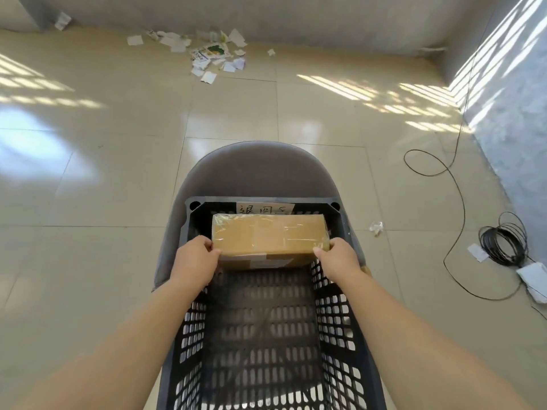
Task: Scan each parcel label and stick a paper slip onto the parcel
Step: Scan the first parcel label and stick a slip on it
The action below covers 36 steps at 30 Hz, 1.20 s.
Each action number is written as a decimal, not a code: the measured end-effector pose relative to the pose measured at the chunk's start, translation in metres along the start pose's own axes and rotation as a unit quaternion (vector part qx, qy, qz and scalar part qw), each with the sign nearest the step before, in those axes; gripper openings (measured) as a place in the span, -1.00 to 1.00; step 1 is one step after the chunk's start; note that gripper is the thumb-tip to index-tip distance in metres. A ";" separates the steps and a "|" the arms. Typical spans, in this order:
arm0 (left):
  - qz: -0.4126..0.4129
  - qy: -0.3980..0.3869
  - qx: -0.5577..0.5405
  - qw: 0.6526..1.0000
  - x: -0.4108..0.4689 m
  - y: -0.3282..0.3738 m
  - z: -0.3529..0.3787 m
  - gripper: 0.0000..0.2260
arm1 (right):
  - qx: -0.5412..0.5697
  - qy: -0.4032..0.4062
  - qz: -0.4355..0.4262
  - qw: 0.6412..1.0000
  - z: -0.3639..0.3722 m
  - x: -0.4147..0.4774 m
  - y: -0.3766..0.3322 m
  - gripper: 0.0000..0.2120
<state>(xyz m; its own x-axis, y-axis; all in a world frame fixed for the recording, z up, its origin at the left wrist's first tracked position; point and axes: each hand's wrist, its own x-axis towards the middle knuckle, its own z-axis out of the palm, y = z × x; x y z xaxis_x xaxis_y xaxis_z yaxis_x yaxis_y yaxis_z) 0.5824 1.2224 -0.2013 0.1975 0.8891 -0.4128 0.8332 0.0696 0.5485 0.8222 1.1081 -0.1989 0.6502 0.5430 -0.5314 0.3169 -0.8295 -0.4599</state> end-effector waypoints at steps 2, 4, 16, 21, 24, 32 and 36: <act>0.001 -0.010 -0.003 1.000 0.006 0.000 0.005 -0.69 | 0.000 -0.013 -0.004 1.000 0.004 0.004 -0.001 -0.73; 0.013 -0.035 0.004 0.999 0.008 -0.001 0.008 -0.70 | 0.002 -0.046 -0.010 0.999 0.007 0.007 -0.003 -0.62; 0.070 -0.089 0.047 0.992 -0.011 0.008 -0.030 -0.65 | -0.125 -0.069 -0.039 0.989 -0.031 -0.033 -0.028 -0.50; 0.116 -0.119 0.066 0.984 -0.031 0.000 -0.049 -0.83 | -0.143 -0.021 -0.071 0.987 -0.046 -0.076 -0.033 -0.64; 0.154 -0.148 0.093 0.972 -0.042 -0.006 -0.063 -0.88 | -0.150 -0.021 -0.059 0.987 -0.048 -0.111 -0.032 -0.69; 0.301 -0.217 0.208 0.905 -0.073 -0.025 -0.107 -0.85 | -0.128 -0.015 0.021 0.991 -0.016 -0.247 -0.014 -0.61; 0.358 -0.257 0.270 0.856 -0.108 -0.025 -0.122 -0.79 | -0.122 -0.022 0.071 0.990 0.005 -0.326 0.009 -0.62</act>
<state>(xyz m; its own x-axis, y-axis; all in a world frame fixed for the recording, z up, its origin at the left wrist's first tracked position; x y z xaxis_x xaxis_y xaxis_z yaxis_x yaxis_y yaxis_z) 0.4772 1.1797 -0.0811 0.8425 0.2900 -0.4540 0.4938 -0.7526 0.4357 0.6090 0.9242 -0.0332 0.6707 0.4189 -0.6122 0.3849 -0.9020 -0.1956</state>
